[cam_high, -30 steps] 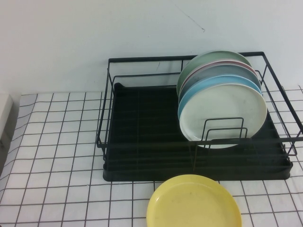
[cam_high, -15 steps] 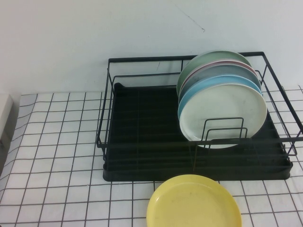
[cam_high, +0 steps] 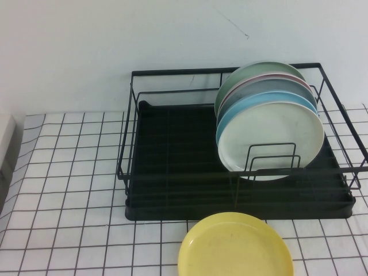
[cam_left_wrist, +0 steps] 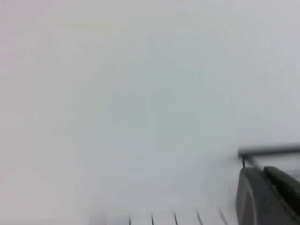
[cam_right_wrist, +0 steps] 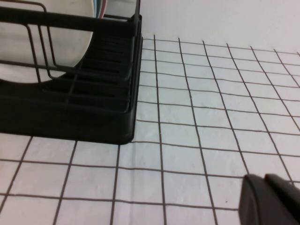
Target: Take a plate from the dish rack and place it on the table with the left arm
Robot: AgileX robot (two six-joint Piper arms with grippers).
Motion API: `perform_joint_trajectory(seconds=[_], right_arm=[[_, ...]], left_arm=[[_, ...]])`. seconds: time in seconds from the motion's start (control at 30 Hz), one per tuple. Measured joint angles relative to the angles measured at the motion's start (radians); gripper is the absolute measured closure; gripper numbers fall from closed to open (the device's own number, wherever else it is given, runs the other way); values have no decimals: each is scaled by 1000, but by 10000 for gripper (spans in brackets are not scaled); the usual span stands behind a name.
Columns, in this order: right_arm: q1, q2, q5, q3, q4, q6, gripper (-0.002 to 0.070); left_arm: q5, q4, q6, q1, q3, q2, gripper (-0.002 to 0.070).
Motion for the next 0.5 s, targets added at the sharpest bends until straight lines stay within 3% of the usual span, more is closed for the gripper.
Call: perform_joint_trajectory(seconds=[0.3,0.37,0.5], right_arm=[[0,0,0,0,0,0,679],[0,0,0,0,0,0,679],[0,0,0,0,0,0,679]], left_arm=[[-312,-54,4,0,0,0,678],[-227,-131,11,0,-15,-2,678],[138,-182,40,0,-138,25,678]])
